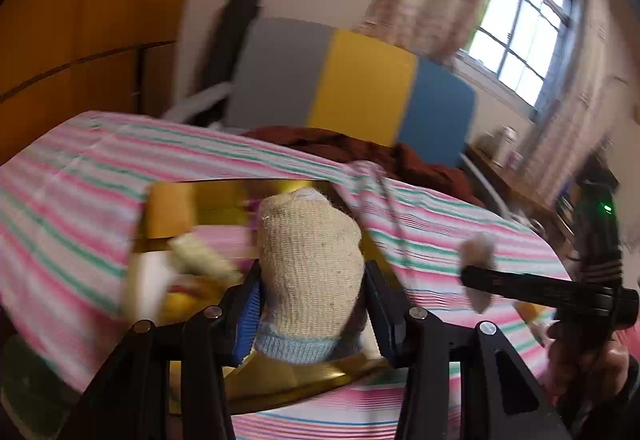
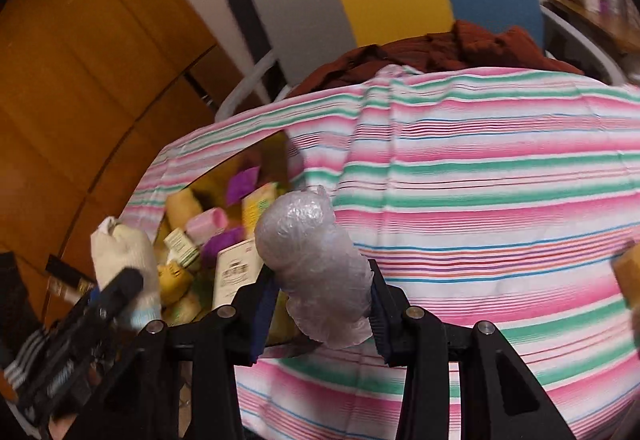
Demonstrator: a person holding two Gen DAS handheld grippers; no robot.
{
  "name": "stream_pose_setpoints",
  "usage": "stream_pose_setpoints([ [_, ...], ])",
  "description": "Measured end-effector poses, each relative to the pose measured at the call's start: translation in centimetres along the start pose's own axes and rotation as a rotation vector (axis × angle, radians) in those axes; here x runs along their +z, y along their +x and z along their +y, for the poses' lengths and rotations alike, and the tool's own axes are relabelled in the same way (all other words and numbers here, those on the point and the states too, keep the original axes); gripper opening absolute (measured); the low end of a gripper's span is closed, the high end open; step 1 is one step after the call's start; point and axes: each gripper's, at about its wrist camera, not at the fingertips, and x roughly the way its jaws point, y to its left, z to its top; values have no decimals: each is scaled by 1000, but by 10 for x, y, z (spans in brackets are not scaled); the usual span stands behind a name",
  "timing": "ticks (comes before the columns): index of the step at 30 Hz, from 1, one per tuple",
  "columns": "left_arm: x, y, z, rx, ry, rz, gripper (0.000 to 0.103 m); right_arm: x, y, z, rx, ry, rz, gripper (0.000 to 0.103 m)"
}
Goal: Organize objects
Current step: 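Carry the cream toy and white ball over the gold tray with both grippers, then release the cream toy and white ball into the gold tray with both grippers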
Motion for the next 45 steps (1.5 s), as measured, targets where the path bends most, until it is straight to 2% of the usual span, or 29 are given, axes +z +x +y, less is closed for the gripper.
stream_pose_setpoints([
  [3, -4, -3, 29, 58, -49, -3, 48, 4, 9, 15, 30, -38, 16, 42],
  [6, -11, 1, 43, 77, -81, 21, 48, 13, 24, 36, 47, -86, 30, 42],
  [9, -17, 8, 45, 59, -85, 44, 48, 23, 37, 51, 58, -118, 40, 44],
  [12, -18, 19, 36, -6, -88, 62, 49, 36, 52, 65, 66, -132, 54, 45],
  [13, -18, 21, 32, -26, -85, 73, 53, 42, 58, 69, 74, -132, 55, 45],
  [14, -18, 27, 29, -61, -82, 96, 61, 46, 62, 72, 70, -130, 54, 49],
  [15, -18, 29, 28, -70, -85, 99, 64, 50, 66, 74, 64, -124, 53, 64],
  [17, -19, 32, 26, -72, -89, 91, 65, 56, 69, 75, 83, -99, 47, 79],
  [19, -19, 34, 25, -54, -89, 98, 66, 56, 69, 76, 78, -104, 43, 79],
  [25, -24, 27, 31, 22, -97, 102, 66, 39, 64, 65, 36, -105, 64, 80],
  [33, -16, 16, 21, 98, -44, 73, 66, 10, 51, 63, -23, -141, 49, 86],
  [45, -19, 1, 1, 165, 15, 35, 66, -22, 19, 79, -146, -267, -47, 91],
])
